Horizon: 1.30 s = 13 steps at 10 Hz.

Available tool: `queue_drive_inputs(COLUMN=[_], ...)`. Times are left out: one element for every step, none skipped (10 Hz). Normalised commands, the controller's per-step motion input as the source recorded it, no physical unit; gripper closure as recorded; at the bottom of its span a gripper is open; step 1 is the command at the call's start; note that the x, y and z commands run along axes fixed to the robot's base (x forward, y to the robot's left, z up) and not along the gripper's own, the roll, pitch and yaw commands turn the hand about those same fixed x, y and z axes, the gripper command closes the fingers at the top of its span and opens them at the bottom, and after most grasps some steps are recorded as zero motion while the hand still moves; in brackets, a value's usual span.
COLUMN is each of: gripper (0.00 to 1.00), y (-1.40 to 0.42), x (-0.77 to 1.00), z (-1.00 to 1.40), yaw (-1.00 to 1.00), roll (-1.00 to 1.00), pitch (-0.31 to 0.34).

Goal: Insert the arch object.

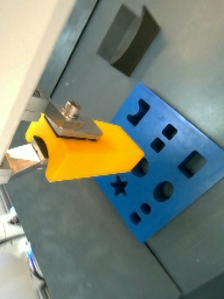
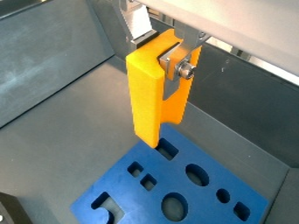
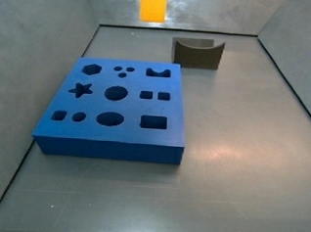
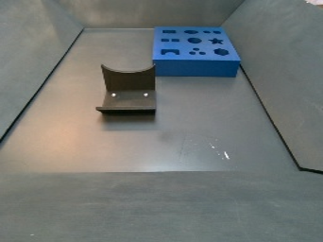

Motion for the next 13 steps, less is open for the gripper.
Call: queue_drive_inputs(gripper=[1.00,1.00,1.00,1.00,1.00,1.00,1.00,1.00,1.00,1.00,1.00,1.00,1.00], y=[0.07,0.09,0.14,0.20,0.26,0.30,0.27,0.23,0.23,0.25,0.30,0.39,0.45], x=[0.03,0.05,0.15,0.16,0.15,0.14,0.16,0.18,0.18,0.18,0.16,0.11,0.06], z=[-0.37,-0.39,-0.35,-0.34,-0.31,-0.30,-0.29,-0.25,-0.24,-0.21,-0.19,-0.20,-0.21], yaw=[-0.97,-0.95,-0.92,-0.87,-0.80,-0.76,-0.79,-0.84,-0.84,-0.81,-0.77,-0.68,-0.63], roll=[0.03,0.04,0.02,0.00,0.00,0.00,0.00,0.00,0.00,0.00,0.00,0.00,0.00], pitch=[0.000,0.000,0.000,0.000,0.000,0.000,0.000,-0.003,-0.010,-0.026,-0.034,-0.036,-0.026])
